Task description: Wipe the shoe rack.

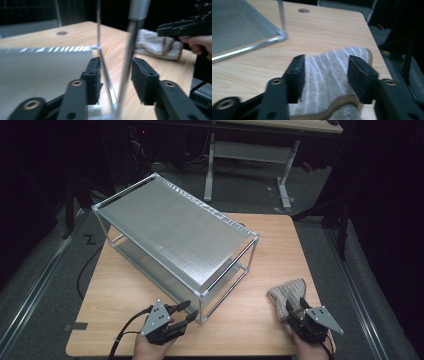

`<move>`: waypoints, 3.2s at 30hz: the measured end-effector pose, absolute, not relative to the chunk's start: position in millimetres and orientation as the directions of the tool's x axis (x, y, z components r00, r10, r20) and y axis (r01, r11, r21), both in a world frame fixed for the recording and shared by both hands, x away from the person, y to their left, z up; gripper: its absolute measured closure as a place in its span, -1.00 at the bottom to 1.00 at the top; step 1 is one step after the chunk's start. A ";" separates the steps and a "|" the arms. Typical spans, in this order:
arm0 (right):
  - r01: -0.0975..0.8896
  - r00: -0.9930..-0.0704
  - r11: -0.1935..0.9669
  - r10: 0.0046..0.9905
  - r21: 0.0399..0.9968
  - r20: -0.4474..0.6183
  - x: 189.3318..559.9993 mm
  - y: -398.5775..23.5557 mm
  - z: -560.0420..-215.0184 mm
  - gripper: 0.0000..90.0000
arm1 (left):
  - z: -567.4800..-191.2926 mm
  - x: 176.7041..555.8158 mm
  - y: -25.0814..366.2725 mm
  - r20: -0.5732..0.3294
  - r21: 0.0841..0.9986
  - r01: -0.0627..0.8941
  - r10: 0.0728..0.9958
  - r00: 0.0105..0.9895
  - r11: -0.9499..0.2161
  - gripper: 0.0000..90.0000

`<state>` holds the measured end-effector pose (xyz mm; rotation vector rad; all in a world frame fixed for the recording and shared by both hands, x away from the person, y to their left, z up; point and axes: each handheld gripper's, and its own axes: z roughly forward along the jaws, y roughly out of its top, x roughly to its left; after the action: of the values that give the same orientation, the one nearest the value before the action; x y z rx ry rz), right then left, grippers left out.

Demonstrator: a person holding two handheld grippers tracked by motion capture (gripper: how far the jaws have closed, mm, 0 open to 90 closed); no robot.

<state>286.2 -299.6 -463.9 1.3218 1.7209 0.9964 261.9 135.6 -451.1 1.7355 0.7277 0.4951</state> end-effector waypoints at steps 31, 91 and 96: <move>0.418 -0.421 0.213 0.907 0.883 -0.019 306.8 -233.3 -467.3 0.56 | -479.0 271.0 240.6 0.022 0.934 0.308 0.889 0.457 -0.181 0.05; 0.470 -0.591 0.418 0.803 0.777 -0.075 340.8 -168.9 -492.5 0.54 | -480.6 242.3 259.5 0.020 0.932 0.326 0.920 0.391 -0.159 -0.04; 0.445 -0.680 0.448 0.732 0.776 -0.032 318.3 -147.7 -491.6 0.53 | -481.1 250.2 255.0 0.015 0.931 0.326 0.911 0.412 -0.163 -0.05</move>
<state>318.3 -147.7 -491.6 0.9984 2.3401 1.0937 250.2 255.0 -481.1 1.7061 1.0888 0.7621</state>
